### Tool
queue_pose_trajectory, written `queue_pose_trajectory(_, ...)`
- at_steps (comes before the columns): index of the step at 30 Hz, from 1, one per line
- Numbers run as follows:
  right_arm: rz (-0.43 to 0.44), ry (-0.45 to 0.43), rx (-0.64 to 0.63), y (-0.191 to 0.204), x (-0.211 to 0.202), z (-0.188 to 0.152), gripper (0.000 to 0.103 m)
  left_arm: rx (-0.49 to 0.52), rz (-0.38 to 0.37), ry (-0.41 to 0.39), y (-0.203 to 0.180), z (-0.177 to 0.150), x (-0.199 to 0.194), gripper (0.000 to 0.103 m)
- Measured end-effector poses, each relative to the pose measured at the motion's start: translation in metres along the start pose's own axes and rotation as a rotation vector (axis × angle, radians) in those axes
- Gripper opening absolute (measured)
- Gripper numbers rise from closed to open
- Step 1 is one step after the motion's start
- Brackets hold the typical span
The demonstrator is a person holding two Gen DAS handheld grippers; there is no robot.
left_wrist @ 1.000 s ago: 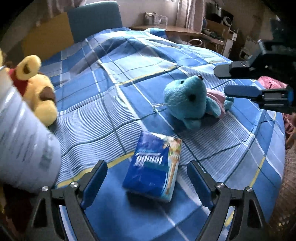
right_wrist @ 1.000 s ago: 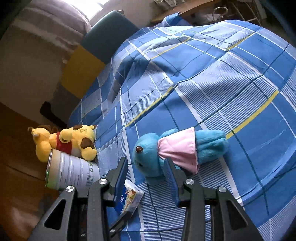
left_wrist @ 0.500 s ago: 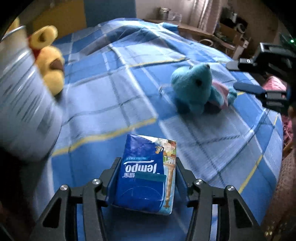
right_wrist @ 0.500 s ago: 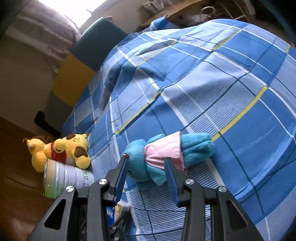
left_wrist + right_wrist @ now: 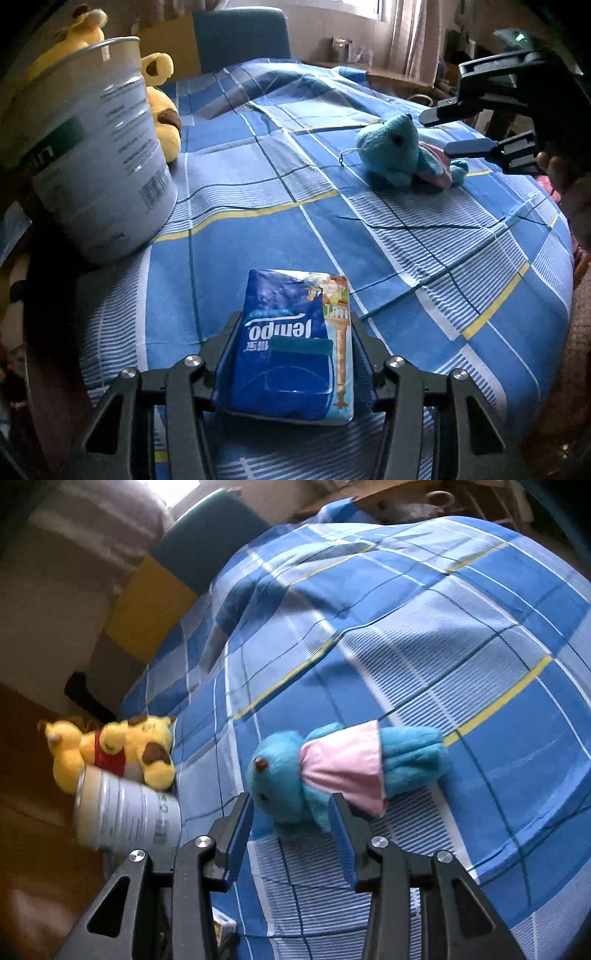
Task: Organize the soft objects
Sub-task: 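Grasp the teal plush elephant in pink dress with the right tool, then carry the tissue pack onto the gold tray and open the left tool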
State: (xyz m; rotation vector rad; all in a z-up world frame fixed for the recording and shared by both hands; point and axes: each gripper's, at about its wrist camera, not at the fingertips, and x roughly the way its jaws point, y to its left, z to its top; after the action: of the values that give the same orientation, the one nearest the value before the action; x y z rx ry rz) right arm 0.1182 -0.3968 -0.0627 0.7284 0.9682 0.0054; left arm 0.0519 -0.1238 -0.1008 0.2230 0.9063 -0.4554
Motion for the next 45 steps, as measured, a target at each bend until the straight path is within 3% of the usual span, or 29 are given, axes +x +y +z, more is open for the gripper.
queue_pose_trajectory(5,-0.127,-0.044,-0.165,0.026,0.000,-0.009,0.050,0.005,-0.016,-0.023,0.002,0.002,0.000,0.054)
queue_pose_trajectory(10,-0.371,0.069,-0.499,0.061,0.022,-0.026,0.050,-0.005,-0.048,-0.032,0.006,0.002,-0.002,0.053)
queue_pose_trajectory(12,-0.491,0.051,-0.700,0.077,0.024,-0.032,0.050,-0.012,-0.051,-0.034,0.007,0.002,-0.003,0.053)
queue_pose_trajectory(16,-0.609,0.138,-0.921,0.083,0.044,-0.036,0.051,-0.025,-0.060,-0.034,0.008,0.002,-0.003,0.053)
queue_pose_trajectory(20,-0.694,0.195,-1.062,0.079,0.071,-0.033,0.052,-0.026,-0.061,-0.036,0.007,0.002,-0.003,0.054)
queue_pose_trajectory(27,-0.675,0.214,-1.026,0.071,0.106,-0.012,0.055,-0.034,-0.066,-0.040,0.008,0.002,-0.003,0.053)
queue_pose_trajectory(28,-0.642,0.196,-0.997,0.069,0.106,-0.007,0.052,-0.034,-0.067,-0.041,0.008,0.002,-0.003,0.054)
queue_pose_trajectory(29,-0.599,0.180,-0.951,0.068,0.103,0.000,0.033,-0.034,-0.067,-0.042,0.008,0.002,-0.003,0.054)
queue_pose_trajectory(32,-0.532,0.147,-0.820,0.064,0.090,0.013,0.025,-0.033,-0.064,-0.047,0.008,0.001,-0.003,0.054)
queue_pose_trajectory(36,-0.441,0.135,-0.678,0.063,0.072,0.016,0.025,-0.032,-0.061,-0.053,0.007,0.000,-0.003,0.054)
queue_pose_trajectory(39,-0.340,0.205,-0.543,0.061,0.068,0.002,0.025,-0.028,-0.054,-0.059,0.006,-0.002,-0.005,0.054)
queue_pose_trajectory(45,-0.356,0.193,-0.533,0.060,0.080,-0.018,0.028,-0.021,-0.044,-0.060,0.003,-0.003,-0.007,0.054)
